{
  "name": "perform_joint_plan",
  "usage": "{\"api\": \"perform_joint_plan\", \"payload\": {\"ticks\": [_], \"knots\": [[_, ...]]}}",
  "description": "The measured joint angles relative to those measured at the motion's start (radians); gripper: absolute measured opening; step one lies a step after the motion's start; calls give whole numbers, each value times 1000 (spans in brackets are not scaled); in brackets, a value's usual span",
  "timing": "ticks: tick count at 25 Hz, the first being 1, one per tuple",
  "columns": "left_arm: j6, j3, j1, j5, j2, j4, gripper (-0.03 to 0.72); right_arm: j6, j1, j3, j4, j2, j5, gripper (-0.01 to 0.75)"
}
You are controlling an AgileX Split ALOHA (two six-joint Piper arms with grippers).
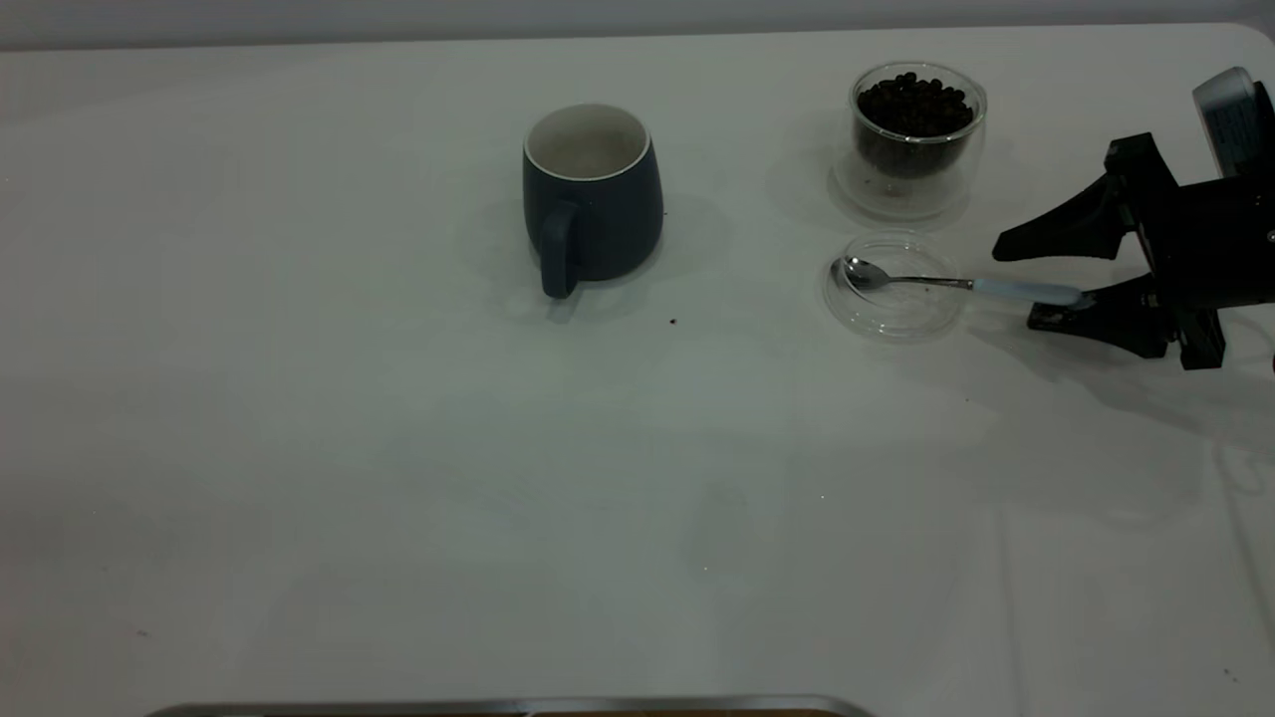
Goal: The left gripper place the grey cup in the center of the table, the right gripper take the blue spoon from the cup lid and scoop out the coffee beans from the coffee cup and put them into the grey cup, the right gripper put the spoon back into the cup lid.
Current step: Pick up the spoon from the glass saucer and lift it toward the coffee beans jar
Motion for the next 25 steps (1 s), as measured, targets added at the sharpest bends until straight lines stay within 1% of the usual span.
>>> {"api": "perform_joint_plan", "payload": {"ticks": [3, 14, 16, 22, 25], "knots": [[0, 0, 0, 0, 0, 0, 555, -1, 0, 0, 0, 0, 11, 561], [-3, 0, 0, 0, 0, 0, 555, -15, 0, 0, 0, 0, 70, 390], [-3, 0, 0, 0, 0, 0, 555, -26, 0, 0, 0, 0, 77, 349], [-3, 0, 0, 0, 0, 0, 555, -52, 0, 0, -7, 0, 81, 167], [-3, 0, 0, 0, 0, 0, 555, -53, -2, 0, -49, -1, 81, 117]]}}
